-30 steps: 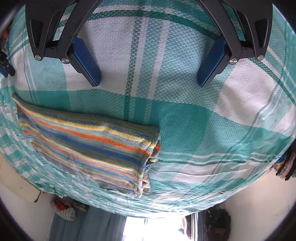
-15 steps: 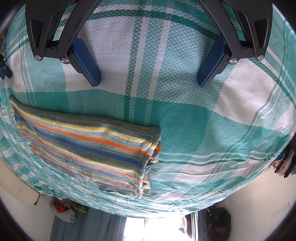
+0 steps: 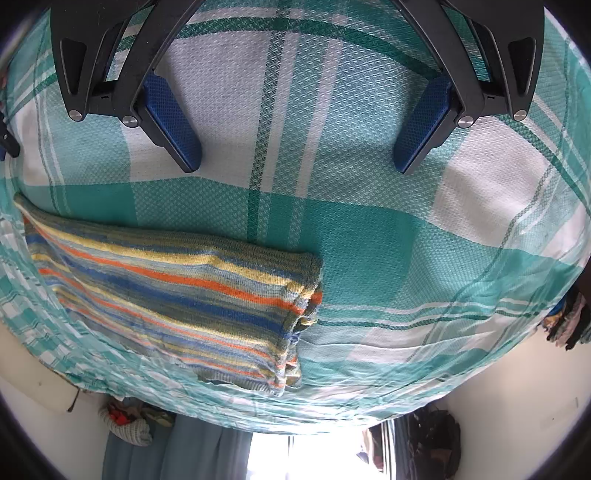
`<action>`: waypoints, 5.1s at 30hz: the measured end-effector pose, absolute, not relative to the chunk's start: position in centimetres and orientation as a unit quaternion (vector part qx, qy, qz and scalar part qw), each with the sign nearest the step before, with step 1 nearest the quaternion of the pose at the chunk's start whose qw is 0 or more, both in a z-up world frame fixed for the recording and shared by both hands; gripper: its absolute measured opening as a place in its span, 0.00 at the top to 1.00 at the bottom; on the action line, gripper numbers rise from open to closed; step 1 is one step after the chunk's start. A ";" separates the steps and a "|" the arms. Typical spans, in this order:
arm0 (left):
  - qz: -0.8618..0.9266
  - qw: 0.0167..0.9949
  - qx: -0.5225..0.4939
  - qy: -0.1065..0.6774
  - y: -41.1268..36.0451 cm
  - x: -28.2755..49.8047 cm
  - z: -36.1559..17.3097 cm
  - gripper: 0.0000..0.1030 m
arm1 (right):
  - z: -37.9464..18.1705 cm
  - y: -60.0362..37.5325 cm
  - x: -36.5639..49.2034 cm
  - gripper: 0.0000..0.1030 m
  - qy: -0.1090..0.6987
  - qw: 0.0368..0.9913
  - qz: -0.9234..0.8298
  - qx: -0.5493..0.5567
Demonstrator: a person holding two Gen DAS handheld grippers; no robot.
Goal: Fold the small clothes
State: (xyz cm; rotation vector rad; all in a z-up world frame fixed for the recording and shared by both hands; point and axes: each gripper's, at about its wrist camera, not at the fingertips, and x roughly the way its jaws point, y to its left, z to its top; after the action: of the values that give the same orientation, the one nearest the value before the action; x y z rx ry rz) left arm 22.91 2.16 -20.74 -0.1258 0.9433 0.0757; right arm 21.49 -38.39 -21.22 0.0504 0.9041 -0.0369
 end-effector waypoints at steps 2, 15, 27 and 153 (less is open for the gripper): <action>0.036 0.889 -0.062 0.453 2.3 23.0 -20.8 0.00 | -21.3 -38.3 21.5 0.00 0.437 0.899 -0.019 0.023; 0.035 0.890 -0.062 0.451 2.4 23.1 -20.8 0.00 | -21.4 -38.2 21.7 0.00 0.438 0.898 -0.021 0.019; 0.038 0.888 -0.017 0.458 -0.1 21.7 -17.9 0.03 | -21.4 -38.2 21.7 0.00 0.441 0.897 -0.020 0.021; -0.036 0.874 0.010 0.485 5.7 27.3 -12.7 0.08 | -15.7 -22.3 20.8 0.15 0.476 0.863 0.161 0.048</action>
State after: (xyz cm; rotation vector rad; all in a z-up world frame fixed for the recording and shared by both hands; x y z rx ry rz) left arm 27.30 5.68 -12.65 0.0203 1.0132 -0.0757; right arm 20.83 -22.25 -15.74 0.0997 0.9972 0.3382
